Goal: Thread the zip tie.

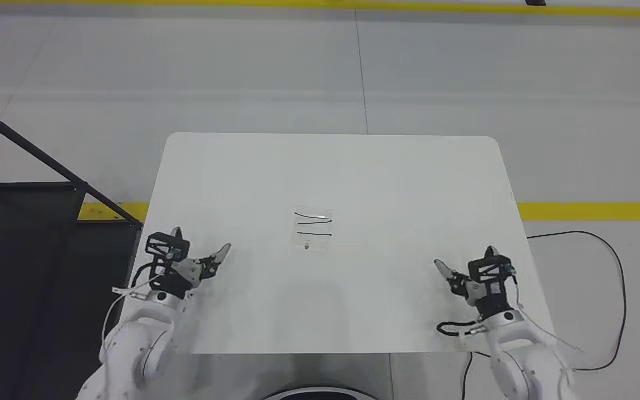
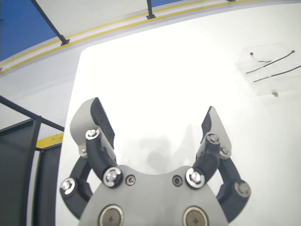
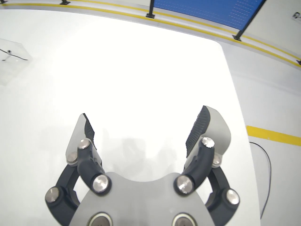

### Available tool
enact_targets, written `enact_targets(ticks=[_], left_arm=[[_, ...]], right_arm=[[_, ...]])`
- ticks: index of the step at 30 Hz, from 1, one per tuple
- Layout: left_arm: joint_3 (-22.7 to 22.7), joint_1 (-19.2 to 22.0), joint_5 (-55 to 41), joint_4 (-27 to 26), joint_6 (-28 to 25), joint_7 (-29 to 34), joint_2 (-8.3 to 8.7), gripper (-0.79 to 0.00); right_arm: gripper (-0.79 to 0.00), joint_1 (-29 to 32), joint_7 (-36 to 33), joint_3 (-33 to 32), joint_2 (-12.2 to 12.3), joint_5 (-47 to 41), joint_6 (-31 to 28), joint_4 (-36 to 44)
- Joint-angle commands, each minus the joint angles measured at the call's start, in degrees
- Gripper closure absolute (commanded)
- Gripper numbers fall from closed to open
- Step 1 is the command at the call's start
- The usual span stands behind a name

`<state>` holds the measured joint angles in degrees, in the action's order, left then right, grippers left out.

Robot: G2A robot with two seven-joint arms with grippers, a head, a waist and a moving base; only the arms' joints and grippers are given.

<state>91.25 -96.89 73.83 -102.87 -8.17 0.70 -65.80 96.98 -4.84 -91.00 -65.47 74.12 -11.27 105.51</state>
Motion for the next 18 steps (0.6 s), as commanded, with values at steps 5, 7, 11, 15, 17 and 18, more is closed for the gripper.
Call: enact_targets(ticks=[5,7,11,15,17,18], left_arm=[[4.80,1.41,-10.02,0.88,-13.95,3.64,0.80,-0.785],[5.79,1.67,-12.08,1.23,-17.33,4.41,1.03,-0.785],[7.11,1.87,-14.98,0.97,-22.34,5.94,1.40,-0.785],[7.21,1.20,-16.22,-0.05,-24.82,7.14,1.59,-0.785],[7.18,1.19,-16.67,-0.53,-26.67,7.63,1.70,-0.785],[7.18,1.19,-16.67,-0.53,-26.67,7.63,1.70,-0.785]], right_arm=[[-0.785,-3.31,-10.93,0.10,0.65,-7.81,-14.01,2.62],[-0.785,-5.21,-15.52,0.26,0.83,-12.53,-17.46,2.07],[-0.785,-11.13,-26.68,2.97,0.98,-24.43,-21.57,-0.76],[-0.785,-17.87,-36.27,6.53,1.14,-36.19,-25.50,-5.50],[-0.785,-20.62,-40.58,7.87,1.25,-43.61,-26.69,-8.22],[-0.785,-20.62,-40.58,7.87,1.25,-43.61,-26.69,-8.22]])
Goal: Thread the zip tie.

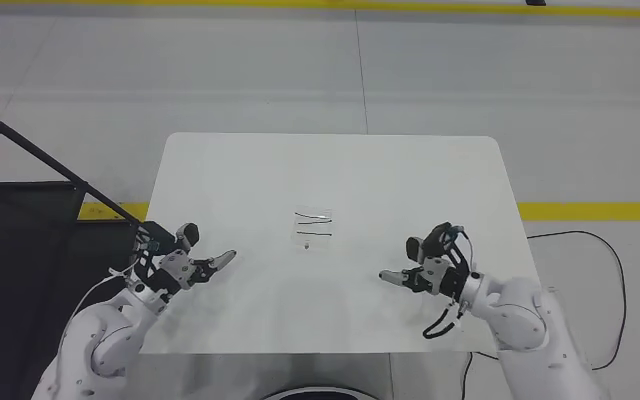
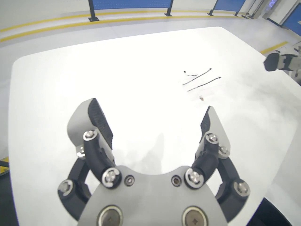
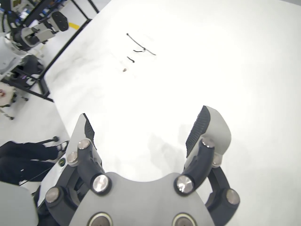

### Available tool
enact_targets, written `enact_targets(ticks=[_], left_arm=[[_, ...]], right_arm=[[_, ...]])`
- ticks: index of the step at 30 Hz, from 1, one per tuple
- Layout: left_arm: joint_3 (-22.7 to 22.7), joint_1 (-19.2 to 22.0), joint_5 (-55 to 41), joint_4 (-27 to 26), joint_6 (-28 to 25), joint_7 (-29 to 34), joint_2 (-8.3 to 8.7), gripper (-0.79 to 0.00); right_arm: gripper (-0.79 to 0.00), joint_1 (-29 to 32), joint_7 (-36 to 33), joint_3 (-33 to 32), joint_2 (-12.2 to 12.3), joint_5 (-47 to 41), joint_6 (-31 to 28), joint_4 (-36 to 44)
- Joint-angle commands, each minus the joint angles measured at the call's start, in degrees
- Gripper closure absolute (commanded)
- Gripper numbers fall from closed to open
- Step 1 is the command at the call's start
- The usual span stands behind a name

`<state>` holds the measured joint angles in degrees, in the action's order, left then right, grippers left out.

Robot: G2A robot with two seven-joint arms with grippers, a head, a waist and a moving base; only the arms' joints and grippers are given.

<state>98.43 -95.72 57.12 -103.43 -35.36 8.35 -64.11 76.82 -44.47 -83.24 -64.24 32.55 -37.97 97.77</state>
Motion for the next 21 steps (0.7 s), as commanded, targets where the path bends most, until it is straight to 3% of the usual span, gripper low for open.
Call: enact_targets(ticks=[1,15,21], left_arm=[[0.01,0.02,0.04,0.03,0.51,-0.03,0.00,-0.785],[-0.28,0.15,-0.76,0.18,1.19,0.24,-0.05,-0.785],[-1.16,5.68,-16.43,3.59,-1.06,12.40,0.42,-0.785]], right_arm=[[-0.785,-0.46,-0.95,0.12,0.02,-2.04,0.01,-0.48],[-0.785,-0.79,-1.25,0.88,0.13,-0.34,-0.57,0.41],[-0.785,-6.37,-7.50,7.49,-0.60,-1.56,13.61,2.66]])
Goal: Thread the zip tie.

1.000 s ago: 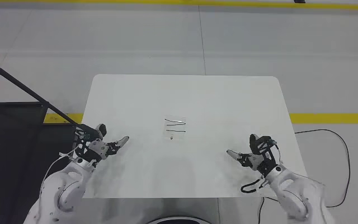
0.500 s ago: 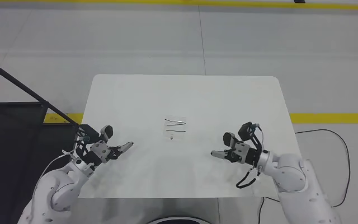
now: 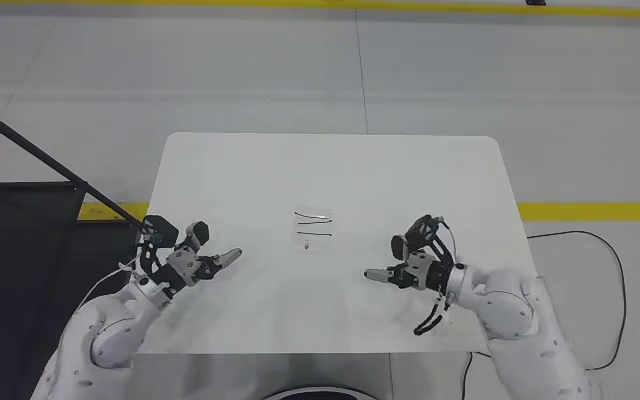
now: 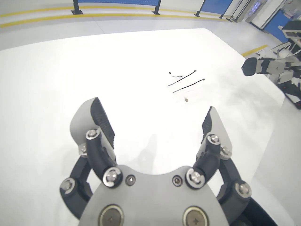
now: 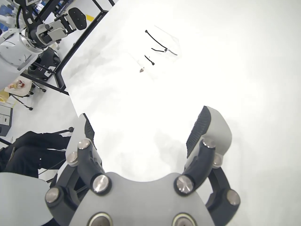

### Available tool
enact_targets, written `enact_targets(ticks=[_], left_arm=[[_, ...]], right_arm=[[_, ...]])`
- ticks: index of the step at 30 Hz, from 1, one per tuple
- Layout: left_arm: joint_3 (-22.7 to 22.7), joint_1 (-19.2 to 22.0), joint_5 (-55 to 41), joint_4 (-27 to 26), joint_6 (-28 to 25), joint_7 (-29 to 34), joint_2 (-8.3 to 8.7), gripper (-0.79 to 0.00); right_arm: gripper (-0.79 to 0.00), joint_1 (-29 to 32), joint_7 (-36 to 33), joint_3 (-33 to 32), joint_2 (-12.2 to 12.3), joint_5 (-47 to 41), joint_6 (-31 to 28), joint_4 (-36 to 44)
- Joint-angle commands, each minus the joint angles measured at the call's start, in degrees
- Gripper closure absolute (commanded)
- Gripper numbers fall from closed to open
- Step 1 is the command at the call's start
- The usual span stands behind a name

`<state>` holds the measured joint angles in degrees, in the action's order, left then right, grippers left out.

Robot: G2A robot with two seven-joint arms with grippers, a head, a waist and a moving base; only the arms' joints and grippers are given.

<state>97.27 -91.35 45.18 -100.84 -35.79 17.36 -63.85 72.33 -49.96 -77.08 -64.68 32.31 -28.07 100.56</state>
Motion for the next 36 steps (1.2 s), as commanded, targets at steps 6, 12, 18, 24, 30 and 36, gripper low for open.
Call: enact_targets(ticks=[6,12,18,24,30,36], left_arm=[[0.07,7.27,-20.64,5.42,-0.40,18.15,1.15,-0.785],[-0.97,10.97,-29.65,8.50,2.27,28.14,1.87,-0.785],[-0.97,10.97,-29.65,8.50,2.27,28.14,1.87,-0.785],[-0.97,10.97,-29.65,8.50,2.27,28.14,1.87,-0.785],[-2.86,11.69,-32.38,7.77,6.09,27.94,1.89,-0.785],[-3.50,12.16,-32.39,8.15,7.47,28.10,1.97,-0.785]], right_arm=[[-0.785,-13.27,-10.25,9.04,-1.60,-8.07,15.30,-4.95],[-0.785,-22.67,-14.62,14.85,-3.15,-13.27,21.29,-13.42],[-0.785,-22.67,-14.62,14.85,-3.15,-13.27,21.29,-13.42],[-0.785,-22.49,-14.21,14.96,-3.17,-13.17,21.37,-13.36],[-0.785,-25.65,-9.68,20.83,-4.83,-9.92,33.11,-14.36],[-0.773,-31.22,-9.66,25.95,-6.75,-9.95,39.43,-19.97]])
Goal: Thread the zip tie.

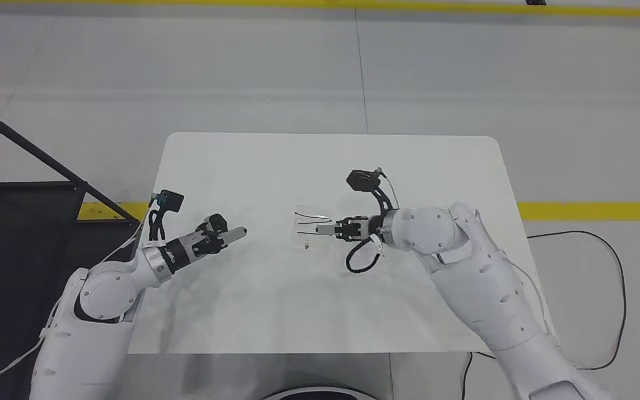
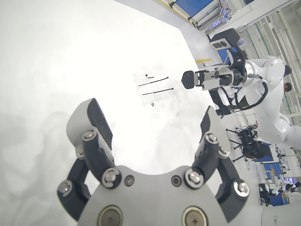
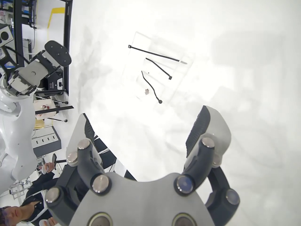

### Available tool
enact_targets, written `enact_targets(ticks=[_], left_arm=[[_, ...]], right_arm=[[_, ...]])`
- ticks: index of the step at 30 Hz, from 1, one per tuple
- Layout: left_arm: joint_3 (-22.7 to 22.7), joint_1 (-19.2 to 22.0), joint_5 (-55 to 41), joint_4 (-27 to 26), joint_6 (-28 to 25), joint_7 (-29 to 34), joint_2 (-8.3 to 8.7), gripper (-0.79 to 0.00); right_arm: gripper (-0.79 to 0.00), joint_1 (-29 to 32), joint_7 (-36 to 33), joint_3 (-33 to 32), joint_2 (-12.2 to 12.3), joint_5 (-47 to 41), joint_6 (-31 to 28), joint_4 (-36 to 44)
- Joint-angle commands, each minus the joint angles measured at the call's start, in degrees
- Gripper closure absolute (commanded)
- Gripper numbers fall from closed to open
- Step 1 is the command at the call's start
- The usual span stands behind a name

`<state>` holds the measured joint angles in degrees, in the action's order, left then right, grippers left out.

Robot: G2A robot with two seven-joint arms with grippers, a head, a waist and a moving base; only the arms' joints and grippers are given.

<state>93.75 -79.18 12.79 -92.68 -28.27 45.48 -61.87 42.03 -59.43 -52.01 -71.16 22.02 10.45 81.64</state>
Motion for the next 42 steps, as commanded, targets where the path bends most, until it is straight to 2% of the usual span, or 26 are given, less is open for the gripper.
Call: enact_targets(ticks=[1,2,4,7,8,10,12,23,42], left_arm=[[0.02,-0.02,0.00,-0.02,-0.05,-0.01,0.00,-0.785],[0.02,-0.02,0.00,-0.02,-0.05,-0.01,0.00,-0.785],[0.02,-0.02,0.00,-0.02,-0.05,-0.01,0.00,-0.785],[0.02,-0.02,0.00,-0.02,-0.05,-0.01,0.00,-0.785],[0.02,-0.02,0.00,-0.02,-0.05,-0.01,0.00,-0.785],[0.02,-0.02,0.00,-0.02,-0.05,-0.01,0.00,-0.785],[0.02,-0.02,0.00,-0.02,-0.05,-0.01,0.00,-0.785],[0.02,-0.02,0.00,-0.02,-0.05,-0.01,0.00,-0.785],[0.02,-0.02,0.00,-0.02,-0.05,-0.01,0.00,-0.785]], right_arm=[[-0.767,-1.61,-0.25,1.49,-0.53,0.41,1.66,-1.87],[-0.773,-2.20,-0.11,2.00,-0.77,0.34,2.20,-2.64],[-0.720,-3.30,0.06,2.92,-1.23,0.36,3.24,-4.19],[-0.573,-4.79,0.67,3.99,-1.93,-0.17,4.58,-6.38],[-0.474,-5.26,0.91,4.28,-2.17,-0.52,4.92,-7.09],[-0.376,-6.23,1.19,4.83,-2.64,-1.13,5.37,-8.67],[-0.329,-7.19,0.97,5.48,-3.07,-1.59,5.25,-10.13],[-0.237,-10.49,0.55,7.48,-4.82,-3.27,5.12,-15.99],[-0.114,-13.27,0.14,9.26,-6.87,-4.20,4.78,-20.67]])
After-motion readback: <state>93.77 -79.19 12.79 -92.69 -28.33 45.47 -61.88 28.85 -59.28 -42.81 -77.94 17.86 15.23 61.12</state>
